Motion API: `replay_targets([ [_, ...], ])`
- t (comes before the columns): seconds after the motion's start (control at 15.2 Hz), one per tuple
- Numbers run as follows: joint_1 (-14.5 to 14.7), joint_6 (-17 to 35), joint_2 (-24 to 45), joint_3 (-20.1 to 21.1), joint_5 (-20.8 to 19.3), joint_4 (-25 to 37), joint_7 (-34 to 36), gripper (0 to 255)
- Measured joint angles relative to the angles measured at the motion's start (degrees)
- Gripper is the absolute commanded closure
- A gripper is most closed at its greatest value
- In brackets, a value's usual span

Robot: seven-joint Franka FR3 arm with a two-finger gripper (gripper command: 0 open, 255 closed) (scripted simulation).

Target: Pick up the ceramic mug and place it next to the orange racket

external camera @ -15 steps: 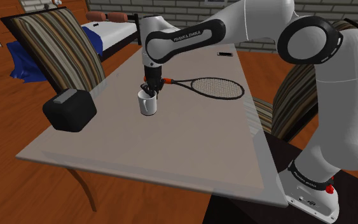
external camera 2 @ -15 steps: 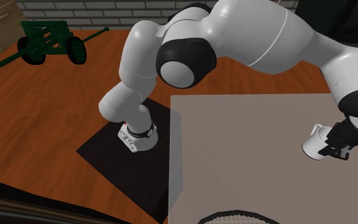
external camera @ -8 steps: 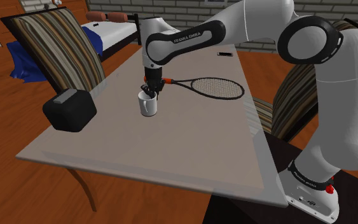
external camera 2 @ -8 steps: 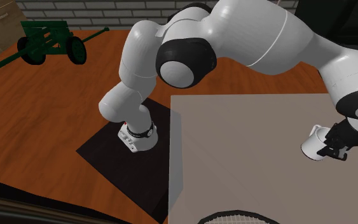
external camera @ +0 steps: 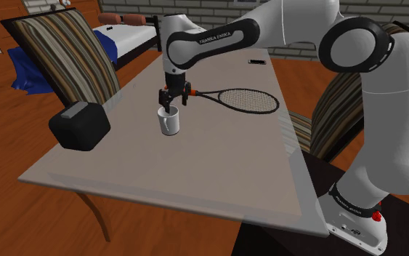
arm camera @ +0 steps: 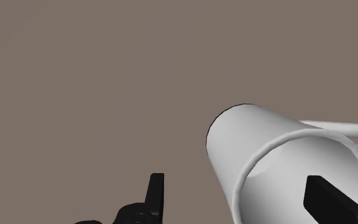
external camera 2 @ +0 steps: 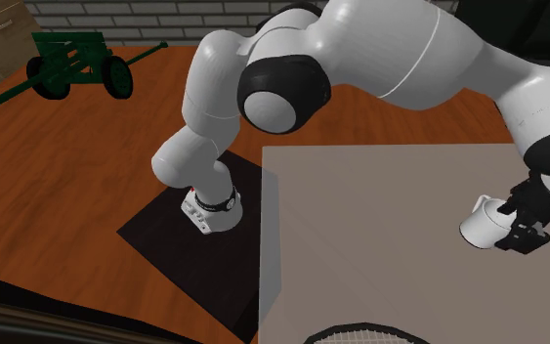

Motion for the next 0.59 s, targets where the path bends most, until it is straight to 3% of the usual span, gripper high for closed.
replay_targets([
  [0.2,-0.08,-3.62,-0.77,0.09,0.22,2.89,-0.21,0],
  [0.59,0.06,-4.64,-0.88,0.15,0.25,3.76,-0.08,0],
])
